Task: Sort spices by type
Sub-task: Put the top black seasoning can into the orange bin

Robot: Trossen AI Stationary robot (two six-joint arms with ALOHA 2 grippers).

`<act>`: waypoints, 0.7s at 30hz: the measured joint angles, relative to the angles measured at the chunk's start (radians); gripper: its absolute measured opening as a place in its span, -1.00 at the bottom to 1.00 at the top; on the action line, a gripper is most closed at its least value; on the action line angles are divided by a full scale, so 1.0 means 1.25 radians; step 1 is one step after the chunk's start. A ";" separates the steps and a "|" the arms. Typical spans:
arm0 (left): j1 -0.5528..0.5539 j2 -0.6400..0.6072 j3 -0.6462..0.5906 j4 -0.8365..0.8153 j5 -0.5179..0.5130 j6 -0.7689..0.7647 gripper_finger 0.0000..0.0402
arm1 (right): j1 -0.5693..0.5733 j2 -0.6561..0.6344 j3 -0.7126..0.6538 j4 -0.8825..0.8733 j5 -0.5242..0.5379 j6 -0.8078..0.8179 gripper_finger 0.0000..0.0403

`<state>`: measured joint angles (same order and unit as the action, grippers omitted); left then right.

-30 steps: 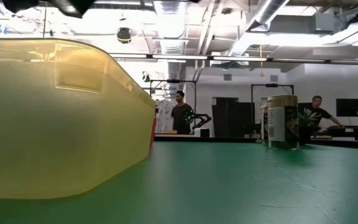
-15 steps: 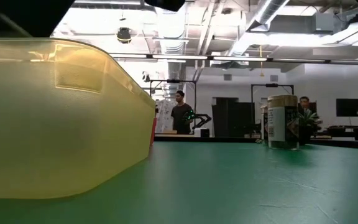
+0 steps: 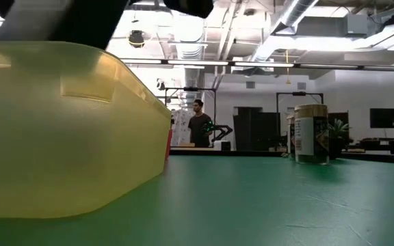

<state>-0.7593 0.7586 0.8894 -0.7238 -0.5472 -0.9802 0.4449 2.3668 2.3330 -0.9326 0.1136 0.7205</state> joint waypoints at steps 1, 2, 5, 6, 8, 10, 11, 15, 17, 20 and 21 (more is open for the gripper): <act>0.000 0.000 0.000 0.000 0.000 0.000 0.83 | -0.003 0.006 0.001 0.008 0.000 -0.003 -0.12; 0.000 0.000 0.000 -0.001 0.000 0.000 0.83 | -0.003 0.009 0.001 0.013 0.000 -0.007 -0.11; 0.000 0.000 0.000 -0.002 0.000 0.000 0.83 | -0.005 0.032 0.001 0.024 -0.001 -0.016 -0.11; 0.000 0.000 0.000 -0.002 0.000 0.000 0.83 | -0.007 0.036 0.000 0.026 -0.003 -0.017 -0.11; 0.000 0.000 0.000 -0.004 0.000 0.000 0.83 | -0.007 0.039 -0.002 0.006 -0.002 -0.013 -0.11; 0.000 0.000 0.000 -0.005 0.000 0.000 0.83 | -0.010 0.042 0.001 0.018 0.015 -0.009 -0.12; 0.000 0.000 0.000 -0.005 0.000 0.000 0.83 | -0.011 0.041 0.001 0.013 0.028 -0.015 -0.13; 0.000 0.000 0.000 -0.005 -0.007 0.001 0.83 | -0.008 0.041 0.000 -0.004 0.039 -0.066 -0.14; 0.000 0.000 0.000 -0.006 -0.010 0.001 0.83 | -0.007 0.041 0.000 -0.006 0.039 -0.094 -0.14; 0.000 0.000 0.000 -0.007 -0.012 0.001 0.83 | -0.006 0.040 0.000 0.001 0.037 -0.117 -0.10; 0.000 0.000 0.000 -0.007 -0.015 0.001 0.83 | -0.008 0.040 0.000 0.001 0.037 -0.120 -0.07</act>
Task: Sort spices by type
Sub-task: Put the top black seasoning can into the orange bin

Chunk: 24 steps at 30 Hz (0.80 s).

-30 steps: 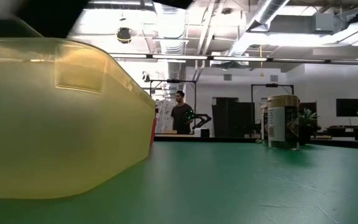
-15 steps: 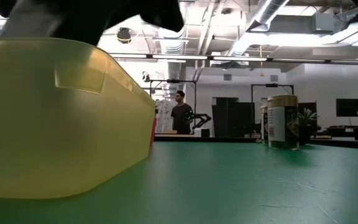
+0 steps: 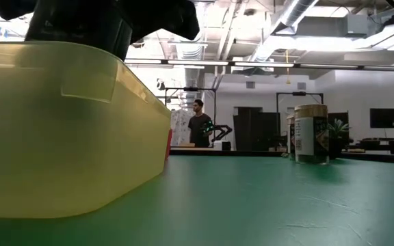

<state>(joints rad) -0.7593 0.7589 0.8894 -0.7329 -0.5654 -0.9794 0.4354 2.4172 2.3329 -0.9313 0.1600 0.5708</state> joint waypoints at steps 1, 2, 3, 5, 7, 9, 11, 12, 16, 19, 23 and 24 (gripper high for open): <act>0.000 0.000 0.000 0.000 -0.007 0.000 0.83 | -0.003 0.000 0.000 0.003 0.000 -0.003 -0.05; 0.000 0.000 0.000 0.000 -0.013 0.000 0.83 | -0.005 0.000 0.000 0.008 0.000 -0.003 -0.01; 0.000 0.000 0.000 0.000 -0.019 0.000 0.83 | -0.007 0.000 0.000 0.008 0.000 -0.003 0.03; 0.000 0.000 0.000 0.000 -0.030 0.004 0.83 | -0.011 0.000 0.000 0.012 -0.001 -0.004 0.12; 0.000 0.000 0.000 0.000 -0.035 0.010 0.83 | -0.016 0.000 0.000 0.022 -0.006 -0.009 0.21; 0.000 0.000 0.000 0.000 -0.038 0.012 0.83 | -0.019 0.000 0.000 0.030 -0.013 -0.015 0.29; 0.000 0.000 0.000 0.000 -0.040 0.012 0.83 | -0.021 0.000 0.001 0.028 -0.016 -0.012 0.35; 0.000 0.000 0.000 -0.001 -0.040 0.012 0.83 | -0.023 0.000 0.001 0.027 -0.016 -0.007 0.38; 0.000 0.000 0.000 -0.012 -0.040 0.011 0.83 | -0.035 -0.007 0.016 0.010 -0.018 0.005 0.42; 0.000 0.000 0.000 -0.016 -0.040 0.008 0.83 | -0.047 -0.029 0.015 -0.036 -0.012 0.039 0.42; 0.000 0.000 0.000 -0.016 -0.034 -0.010 0.83 | -0.059 -0.062 0.019 -0.175 0.000 0.114 0.42; 0.000 0.000 0.000 -0.016 -0.033 -0.016 0.83 | -0.059 -0.073 0.019 -0.217 0.008 0.129 0.42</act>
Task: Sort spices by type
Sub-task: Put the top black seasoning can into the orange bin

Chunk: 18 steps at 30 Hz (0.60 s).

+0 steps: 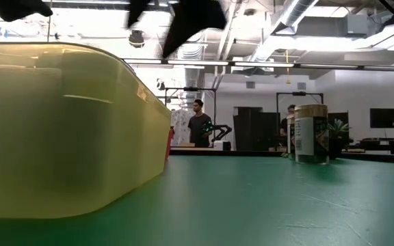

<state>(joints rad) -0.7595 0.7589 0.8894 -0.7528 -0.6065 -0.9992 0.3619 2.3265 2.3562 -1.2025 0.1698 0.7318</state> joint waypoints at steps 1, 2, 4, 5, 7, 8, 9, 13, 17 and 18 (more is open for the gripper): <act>0.000 0.000 0.000 0.000 0.002 -0.006 0.83 | 0.003 -0.012 0.000 -0.044 0.009 0.016 0.42; 0.000 0.000 0.000 0.000 0.004 -0.012 0.83 | 0.011 -0.020 0.000 -0.094 0.021 0.035 0.42; 0.000 0.000 0.000 0.000 0.006 -0.018 0.83 | 0.030 -0.033 0.000 -0.184 0.030 0.082 0.42; 0.000 0.000 0.000 -0.001 0.006 -0.019 0.83 | 0.039 -0.039 0.000 -0.222 0.030 0.105 0.42; 0.000 0.000 0.000 0.000 0.006 -0.019 0.83 | 0.059 -0.049 -0.001 -0.272 0.030 0.144 0.42; 0.000 0.000 0.000 0.000 0.006 -0.019 0.83 | 0.068 -0.056 -0.001 -0.286 0.030 0.159 0.42; 0.000 0.000 0.000 0.000 0.006 -0.018 0.83 | 0.078 -0.064 -0.001 -0.296 0.030 0.172 0.42; 0.000 0.000 0.000 0.000 0.006 -0.018 0.83 | 0.112 -0.091 -0.001 -0.293 0.033 0.232 0.42; 0.000 0.000 0.000 -0.001 0.005 -0.018 0.83 | 0.141 -0.110 -0.009 -0.294 0.034 0.294 0.42; 0.000 0.000 0.000 0.000 0.005 -0.016 0.83 | 0.147 -0.118 -0.017 -0.294 0.035 0.312 0.42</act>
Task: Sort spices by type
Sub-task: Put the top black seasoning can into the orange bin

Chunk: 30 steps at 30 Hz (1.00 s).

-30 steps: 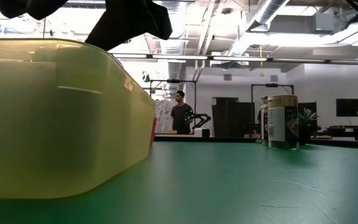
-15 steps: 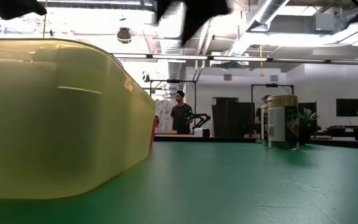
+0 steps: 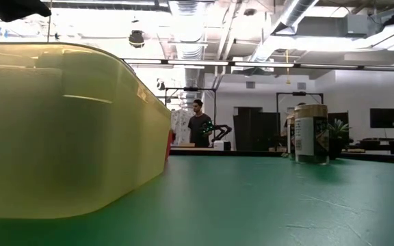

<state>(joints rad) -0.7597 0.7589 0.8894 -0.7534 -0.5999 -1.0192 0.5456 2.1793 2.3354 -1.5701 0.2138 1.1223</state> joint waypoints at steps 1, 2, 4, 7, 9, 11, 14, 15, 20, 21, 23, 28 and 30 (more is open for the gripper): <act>0.000 0.000 0.000 0.000 0.000 0.001 0.83 | 0.005 -0.006 -0.004 -0.002 0.001 0.018 0.42; 0.000 0.000 0.000 0.000 0.000 0.001 0.83 | 0.011 -0.011 -0.006 -0.003 0.002 0.034 0.42; 0.000 0.000 0.000 0.000 0.000 0.001 0.83 | 0.023 -0.017 -0.006 0.000 0.007 0.055 0.42; 0.000 0.000 0.000 0.000 0.000 -0.003 0.83 | 0.037 -0.024 -0.007 -0.001 0.007 0.073 0.42; 0.000 0.000 0.000 0.000 0.000 -0.003 0.83 | 0.044 -0.028 -0.007 0.000 0.007 0.084 0.42; 0.000 0.000 0.000 0.000 0.000 -0.003 0.83 | 0.049 -0.028 -0.007 -0.001 0.007 0.087 0.42; 0.000 0.000 0.000 0.000 0.000 -0.004 0.83 | 0.057 -0.028 -0.007 0.000 0.007 0.089 0.42; 0.000 0.000 0.000 0.000 0.000 -0.004 0.83 | 0.058 -0.028 -0.007 -0.001 0.007 0.091 0.42; 0.000 -0.008 0.000 0.003 0.031 -0.006 0.83 | 0.070 -0.038 -0.007 -0.001 0.007 0.102 0.42; 0.000 -0.012 0.000 0.005 0.036 -0.008 0.83 | 0.072 -0.045 -0.007 0.000 0.007 0.106 0.42; 0.000 -0.021 0.000 0.017 0.038 -0.004 0.83 | 0.072 -0.059 -0.007 -0.001 0.007 0.113 0.42; 0.000 -0.038 0.000 0.157 0.077 0.098 0.83 | 0.072 -0.098 -0.007 -0.001 0.039 0.123 0.42; 0.000 -0.039 0.001 0.245 0.104 0.162 0.83 | 0.071 -0.122 -0.007 -0.001 0.063 0.122 0.42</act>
<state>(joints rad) -0.7595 0.7104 0.8902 -0.4469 -0.4698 -0.8167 0.6346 2.0268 2.3260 -1.5711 0.2925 1.2751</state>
